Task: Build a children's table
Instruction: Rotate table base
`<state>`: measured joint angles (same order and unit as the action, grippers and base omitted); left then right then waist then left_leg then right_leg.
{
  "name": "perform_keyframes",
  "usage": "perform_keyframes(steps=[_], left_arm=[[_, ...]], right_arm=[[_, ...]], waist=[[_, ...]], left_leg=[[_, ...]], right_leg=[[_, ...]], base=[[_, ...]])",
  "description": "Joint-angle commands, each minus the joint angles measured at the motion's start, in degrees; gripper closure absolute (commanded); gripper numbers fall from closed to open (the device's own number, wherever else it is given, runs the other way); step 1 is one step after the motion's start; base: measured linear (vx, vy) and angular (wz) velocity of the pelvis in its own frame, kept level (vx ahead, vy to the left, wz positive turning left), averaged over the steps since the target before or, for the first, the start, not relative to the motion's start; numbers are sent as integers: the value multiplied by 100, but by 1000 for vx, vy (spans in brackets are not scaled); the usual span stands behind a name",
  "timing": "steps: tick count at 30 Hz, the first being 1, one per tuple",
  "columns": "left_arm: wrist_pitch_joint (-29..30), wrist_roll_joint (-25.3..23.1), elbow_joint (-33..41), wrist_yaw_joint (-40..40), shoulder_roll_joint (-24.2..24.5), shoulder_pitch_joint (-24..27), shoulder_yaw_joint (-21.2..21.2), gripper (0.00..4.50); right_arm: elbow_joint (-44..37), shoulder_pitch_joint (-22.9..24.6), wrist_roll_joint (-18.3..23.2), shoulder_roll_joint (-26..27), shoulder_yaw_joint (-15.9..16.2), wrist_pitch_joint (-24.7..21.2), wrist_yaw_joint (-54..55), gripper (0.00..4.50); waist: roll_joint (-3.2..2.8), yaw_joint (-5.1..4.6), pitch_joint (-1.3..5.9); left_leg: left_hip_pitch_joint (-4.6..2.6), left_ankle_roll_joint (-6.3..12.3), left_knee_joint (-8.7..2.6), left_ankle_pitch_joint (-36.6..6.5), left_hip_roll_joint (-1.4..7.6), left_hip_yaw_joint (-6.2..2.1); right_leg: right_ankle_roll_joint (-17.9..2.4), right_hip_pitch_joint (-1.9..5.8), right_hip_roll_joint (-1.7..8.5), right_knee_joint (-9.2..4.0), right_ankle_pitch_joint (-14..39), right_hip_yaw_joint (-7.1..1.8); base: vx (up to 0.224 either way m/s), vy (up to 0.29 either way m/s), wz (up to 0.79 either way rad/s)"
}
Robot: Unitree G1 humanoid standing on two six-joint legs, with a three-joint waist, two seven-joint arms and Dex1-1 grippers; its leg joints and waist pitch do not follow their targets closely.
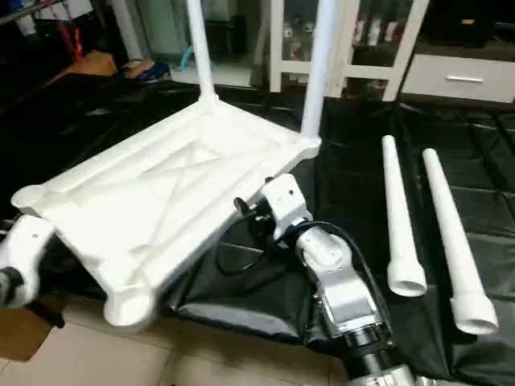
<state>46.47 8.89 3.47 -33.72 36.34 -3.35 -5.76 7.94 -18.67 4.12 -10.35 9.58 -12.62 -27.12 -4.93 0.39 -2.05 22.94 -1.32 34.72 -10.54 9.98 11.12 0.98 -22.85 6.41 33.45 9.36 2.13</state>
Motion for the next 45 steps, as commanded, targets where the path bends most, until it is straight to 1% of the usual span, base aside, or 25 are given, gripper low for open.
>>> perform_keyframes(steps=[1,3,4,6,7,8,9,11,12,14,16,19,22,24,25,28,30,33,34,35,36,39,41,42,45], left_arm=[[135,152,227,-138,-22,-8,125,287],[216,223,332,-143,-65,-12,167,287],[255,274,386,-140,-119,-31,195,287],[284,298,445,-111,-233,-88,258,287],[327,317,484,-97,-312,-130,280,287],[383,341,532,-88,-394,-171,298,287],[372,349,534,-77,-451,-200,320,287],[411,433,632,-30,-649,-296,426,287],[427,518,750,-27,-826,-368,578,287],[430,549,791,-25,-887,-394,643,287],[388,615,808,-21,-1072,-494,780,287],[304,541,768,-70,-1180,-598,937,287],[350,441,795,-17,-1264,-714,1093,287],[324,429,849,30,-1240,-756,1008,287],[305,503,964,19,-1149,-774,889,287],[246,622,1142,-153,-887,-749,821,287],[234,684,1266,-380,-670,-698,797,287],[187,611,1319,-510,-466,-641,800,287],[133,570,1282,-445,-487,-665,756,287],[30,504,1187,-327,-535,-729,704,287],[-260,369,983,-156,-618,-858,661,287],[-646,181,707,41,-653,-1017,738,287],[-997,85,327,145,-765,-1238,838,287],[-1107,26,156,158,-783,-1319,908,287],[-1474,-264,-380,109,-701,-1461,1185,287]], right_arm=[[-405,60,594,-288,20,-443,-911,90],[-790,216,948,-773,204,-705,-1788,90],[-983,321,1054,-1105,337,-766,-2267,90],[-1076,433,989,-1495,470,-712,-2654,90],[-971,428,829,-1539,450,-590,-2579,90],[-842,408,659,-1538,405,-470,-2453,90],[-700,360,517,-1444,328,-344,-2209,90],[-353,184,234,-1175,72,-276,-1460,90],[-315,121,308,-1094,-75,-424,-1263,90],[-410,133,467,-1136,-86,-552,-1391,90],[-762,242,742,-1397,81,-736,-1852,90],[-902,267,806,-1500,157,-752,-2118,90],[-1023,242,800,-1479,182,-706,-2291,90],[-1173,239,922,-1531,160,-801,-2429,90],[-1363,254,1102,-1658,167,-970,-2630,90],[-1648,309,1234,-2000,327,-1153,-2987,90],[-1755,335,1070,-2215,501,-1133,-3175,90],[-1504,241,517,-2103,647,-782,-2890,90],[-1423,217,387,-2066,680,-685,-2796,90],[-1329,185,271,-2017,699,-608,-2655,90],[-1166,115,65,-1931,708,-505,-2357,90],[-949,-9,-164,-1875,729,-399,-1957,90],[-599,-247,-457,-1747,680,-393,-1285,90],[-457,-339,-570,-1647,610,-412,-1018,90],[-210,-501,-712,-1380,411,-539,-478,90]], waist=[[-102,-37,306],[-122,-21,309],[-102,-21,311],[-83,-11,310],[-50,-7,304],[-47,-11,302],[-13,-17,292],[-19,-36,285],[-10,-35,281],[-12,-10,283],[-15,-11,269],[23,-23,285],[27,-33,286],[37,-27,283],[36,-28,285],[29,-12,284],[31,-9,286],[31,-29,290],[26,-28,291],[62,-28,299],[51,-25,297],[52,-27,322],[49,-24,329],[52,-45,343],[25,-38,363]], left_leg=[[-230,-221,-579,-2373,206,-156],[-241,-209,-570,-2304,222,-164],[-228,-195,-575,-2255,226,-175],[-216,-138,-557,-2193,225,-152],[-201,-109,-554,-2188,222,-151],[-194,-101,-548,-2180,217,-146],[-188,-112,-549,-2245,212,-144],[-195,-154,-548,-2331,200,-150],[-210,-198,-556,-2372,210,-159],[-266,-226,-552,-2567,218,-157],[-250,-229,-566,-2630,220,-165],[-170,-151,-563,-2454,210,-180],[-173,-108,-549,-2419,208,-176],[-178,-98,-548,-2391,210,-176],[-170,-84,-552,-2349,217,-178],[-185,-67,-559,-2327,231,-185],[-181,-69,-557,-2306,228,-186],[-169,-94,-548,-2221,218,-167],[-172,-105,-548,-2204,220,-169],[-180,-108,-542,-2164,223,-161],[-175,-111,-540,-2136,222,-162],[-185,-123,-516,-2012,199,-153],[-185,-117,-506,-1850,191,-143],[-161,-96,-491,-1740,167,-134],[-170,-20,-468,-1597,162,-124]], right_leg=[[-991,114,59,-323,1264,-75],[-969,128,48,-299,1105,-72],[-966,162,49,-300,1047,-64],[-989,155,64,-304,1009,-71],[-1003,166,81,-333,1143,-71],[-1039,148,106,-348,1324,-82],[-1023,130,112,-379,1598,-81],[-986,104,118,-408,1963,-80],[-944,88,118,-429,2102,-81],[-873,58,85,-444,2194,-83],[-811,80,72,-443,2178,-81],[-708,139,99,-432,2182,-75],[-692,111,107,-459,2337,-74],[-696,105,105,-465,2375,-75],[-687,108,102,-459,2346,-75],[-703,117,86,-441,2234,-70],[-735,119,89,-433,2186,-66],[-819,101,99,-413,2052,-75],[-833,100,97,-404,2027,-74],[-867,98,93,-403,1939,-78],[-887,99,94,-393,1899,-80],[-906,116,80,-376,1707,-74],[-929,120,78,-365,1543,-77],[-971,130,73,-349,1434,-74],[-981,129,69,-337,1245,-73]], base=[[0,0,0],[0,0,0],[0,0,0],[0,0,0],[0,0,0],[0,0,0],[0,0,0],[0,0,0],[0,0,0],[0,0,0],[0,0,0],[0,0,0],[0,0,0],[0,0,0],[0,0,0],[0,0,0],[0,0,0],[0,0,0],[0,0,0],[0,0,0],[0,0,0],[0,0,0],[0,0,0],[0,0,0],[0,0,0]])
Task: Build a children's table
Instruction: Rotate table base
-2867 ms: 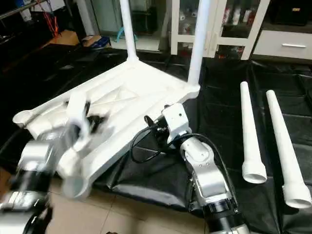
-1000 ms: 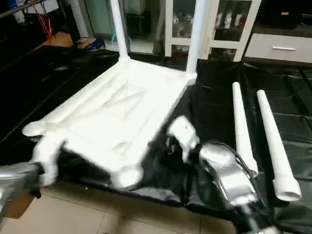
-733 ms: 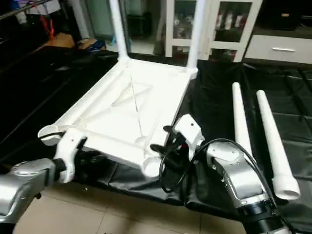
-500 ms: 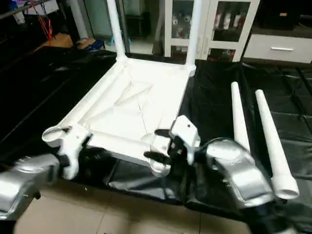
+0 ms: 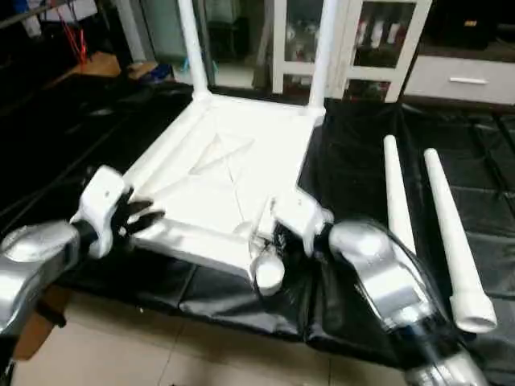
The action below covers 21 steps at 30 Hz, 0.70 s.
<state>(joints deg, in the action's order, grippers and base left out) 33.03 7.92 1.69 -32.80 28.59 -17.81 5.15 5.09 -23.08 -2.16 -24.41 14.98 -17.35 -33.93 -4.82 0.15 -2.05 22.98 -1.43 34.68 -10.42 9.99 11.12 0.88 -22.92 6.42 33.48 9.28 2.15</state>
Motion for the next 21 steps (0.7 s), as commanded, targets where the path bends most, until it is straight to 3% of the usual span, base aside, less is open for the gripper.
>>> perform_keyframes(steps=[1,2,3,5,6,10,16,18,19,21], left_arm=[[-450,-415,-603,-71,181,-78,318,287],[-456,-420,-611,-73,183,-79,323,287],[-713,-532,-894,-216,242,-120,455,287],[-768,-478,-994,-457,274,-129,524,287],[-827,-466,-1075,-652,324,-149,593,287],[-915,-495,-1129,-886,433,-169,689,287],[-1100,-420,-1178,-1345,616,-240,709,287],[-1112,-409,-1182,-1369,607,-244,694,287],[-1118,-405,-1172,-1393,601,-243,685,287],[-1114,-395,-1121,-1406,618,-210,690,287]], right_arm=[[260,-131,-127,242,-276,-157,559,90],[264,-132,-128,246,-278,-158,566,90],[468,-205,-192,409,-374,-232,917,90],[677,-271,-164,542,-459,-325,1152,90],[900,-367,-209,629,-522,-406,1426,90],[1236,-524,-341,683,-529,-397,1732,90],[2512,-1090,-705,929,-387,-308,2179,90],[2782,-1197,-711,1000,-343,-284,2187,90],[3217,-1380,-759,1084,-289,-181,2302,90],[3637,-1584,-781,1165,-326,-54,2495,90]], waist=[[21,-19,371],[10,-20,391],[-38,-28,398],[-27,-32,420],[-63,-20,428],[-71,-15,415],[-85,-69,381],[-73,-97,373],[-38,-98,366],[-56,-167,326]], left_leg=[[-165,3,-461,-1567,160,-127],[-160,20,-448,-1413,154,-130],[-152,11,-449,-1348,155,-143],[-169,19,-430,-1158,156,-134],[-183,41,-419,-993,156,-126],[-204,39,-416,-1084,162,-104],[-216,-174,-437,-1570,154,-99],[-214,-188,-445,-1753,158,-102],[-211,-195,-455,-1844,165,-104],[-205,-298,-476,-2271,166,-127]], right_leg=[[-971,151,69,-334,1201,-75],[-982,162,72,-306,1028,-74],[-1010,182,71,-272,898,-64],[-1090,186,65,-256,580,-57],[-1245,185,56,-223,267,-50],[-1350,200,52,-208,156,-45],[-1389,187,70,-232,687,-56],[-1365,185,74,-230,828,-61],[-1359,176,83,-250,948,-60],[-1314,158,103,-280,1505,-57]], base=[[0,0,0],[0,0,0],[0,0,0],[0,0,0],[0,0,0],[0,0,0],[0,0,0],[0,0,0],[0,0,0],[0,0,0]])
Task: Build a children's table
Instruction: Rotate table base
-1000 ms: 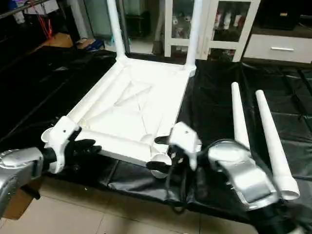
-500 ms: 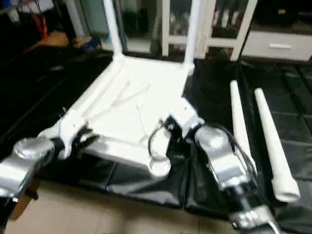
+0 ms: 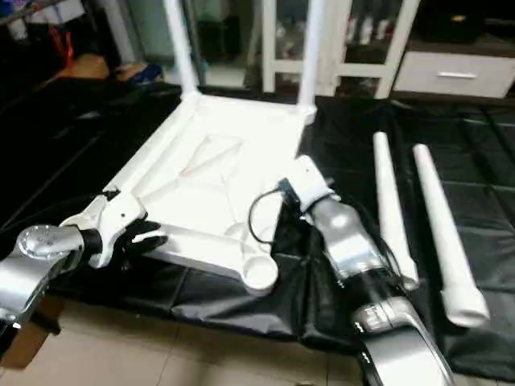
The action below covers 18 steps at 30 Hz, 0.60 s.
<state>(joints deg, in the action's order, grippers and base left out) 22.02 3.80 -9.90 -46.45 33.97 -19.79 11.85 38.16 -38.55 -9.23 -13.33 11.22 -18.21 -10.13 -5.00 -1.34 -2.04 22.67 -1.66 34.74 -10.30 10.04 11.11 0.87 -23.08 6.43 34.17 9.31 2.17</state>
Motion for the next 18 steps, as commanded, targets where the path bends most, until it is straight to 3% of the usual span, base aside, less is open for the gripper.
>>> perform_keyframes(steps=[1,4,6,7,9,14,15,17,18], left_arm=[[-11,19,52,-43,84,-3,21,287],[53,68,215,-161,123,120,4,287],[78,71,299,-239,153,205,9,287],[114,86,359,-295,180,277,24,287],[184,115,451,-374,216,391,52,287],[337,186,643,-413,181,622,120,287],[357,185,663,-386,127,668,147,287],[365,177,669,-365,85,689,168,287],[393,163,667,-254,-150,654,261,287]], right_arm=[[398,-73,-70,72,32,53,152,90],[999,-384,65,270,-175,327,167,90],[1320,-548,211,404,-342,520,125,90],[1548,-657,330,499,-446,646,38,90],[1989,-863,460,624,-544,893,-52,90],[2573,-1225,438,838,-542,1382,-62,90],[2709,-1339,396,915,-553,1524,-49,90],[2803,-1417,348,964,-555,1628,-22,90],[3033,-1670,298,1126,-580,1916,75,90]], waist=[[-39,-25,315],[-44,-36,319],[-68,-83,284],[-75,-89,277],[-59,-146,250],[-58,-246,227],[-35,-269,198],[-59,-306,198],[-39,-326,186]], left_leg=[[-177,-291,-490,-2402,163,-133],[-212,-367,-500,-2643,170,-151],[-171,-367,-527,-2784,177,-180],[-200,-377,-528,-2895,180,-175],[-171,-354,-544,-2995,175,-190],[-155,-285,-540,-3056,178,-205],[-138,-250,-547,-3060,177,-206],[-134,-229,-543,-3052,176,-211],[-129,-214,-550,-3070,177,-215]], right_leg=[[-1263,175,102,-367,1668,-55],[-1140,139,103,-397,1986,-58],[-1139,147,110,-396,2033,-46],[-1132,111,107,-413,2063,-49],[-1166,128,102,-409,2076,-36],[-1215,124,121,-406,2190,-31],[-1218,115,120,-409,2221,-30],[-1230,119,136,-412,2281,-27],[-1229,115,125,-419,2286,-23]], base=[[0,0,0],[0,0,0],[0,0,0],[0,0,0],[0,0,0],[0,0,0],[0,0,0],[0,0,0],[0,0,0]])
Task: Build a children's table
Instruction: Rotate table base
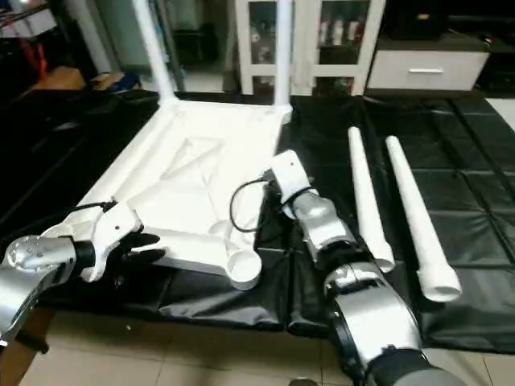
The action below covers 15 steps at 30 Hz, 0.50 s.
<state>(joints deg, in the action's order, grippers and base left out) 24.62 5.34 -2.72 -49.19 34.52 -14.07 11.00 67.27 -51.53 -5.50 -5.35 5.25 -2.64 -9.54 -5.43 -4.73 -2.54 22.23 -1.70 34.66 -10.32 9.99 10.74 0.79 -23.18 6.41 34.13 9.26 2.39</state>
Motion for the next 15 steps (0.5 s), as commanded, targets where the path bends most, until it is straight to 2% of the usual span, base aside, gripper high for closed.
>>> perform_keyframes(steps=[1,5,6,8,10,11,12,13,15], left_arm=[[153,8,-38,46,-275,67,378,287],[122,-20,-103,175,-610,-117,491,287],[102,-19,-153,212,-723,-200,510,287],[59,-41,-261,257,-862,-322,529,287],[-36,-120,-413,333,-961,-448,557,287],[-133,-224,-556,445,-1035,-566,534,287],[-289,-344,-753,683,-1082,-703,415,287],[-327,-374,-814,765,-1094,-749,359,287],[-451,-440,-923,943,-1043,-840,221,287]], right_arm=[[211,-457,-73,376,9,466,40,90],[343,-670,-3,599,-15,761,-20,90],[345,-704,27,679,-21,817,-79,90],[389,-746,37,775,-23,940,-187,90],[417,-764,-8,827,11,1048,-221,90],[468,-793,-59,833,-7,1185,-156,90],[473,-849,-21,757,-134,1433,51,90],[477,-873,10,724,-197,1520,112,90],[408,-946,241,610,-469,1736,135,90]], waist=[[1,-2,223],[8,-18,220],[-15,10,216],[-6,39,222],[-27,118,246],[-24,155,264],[-70,186,280],[-70,216,309],[-82,238,347]], left_leg=[[-72,-212,-541,-3080,179,-190],[-97,-121,-532,-3114,185,-179],[-129,-101,-538,-3132,198,-172],[-95,-82,-551,-2982,204,-171],[-168,-84,-536,-2856,204,-130],[-155,-62,-527,-2660,204,-120],[-128,-49,-533,-2496,205,-115],[-161,-50,-513,-2386,195,-96],[-111,37,-498,-2006,198,-100]], right_leg=[[-1226,135,135,-410,2343,-39],[-1209,98,152,-438,2465,-59],[-1230,63,147,-452,2414,-73],[-1265,96,140,-424,2195,-74],[-1345,45,107,-430,1919,-85],[-1416,71,107,-397,1645,-96],[-1446,101,98,-373,1449,-85],[-1457,93,79,-351,1229,-79],[-1529,161,93,-299,777,-67]], base=[[0,0,0],[0,0,0],[0,0,0],[0,0,0],[0,0,0],[0,0,0],[0,0,0],[0,0,0],[0,0,0]])
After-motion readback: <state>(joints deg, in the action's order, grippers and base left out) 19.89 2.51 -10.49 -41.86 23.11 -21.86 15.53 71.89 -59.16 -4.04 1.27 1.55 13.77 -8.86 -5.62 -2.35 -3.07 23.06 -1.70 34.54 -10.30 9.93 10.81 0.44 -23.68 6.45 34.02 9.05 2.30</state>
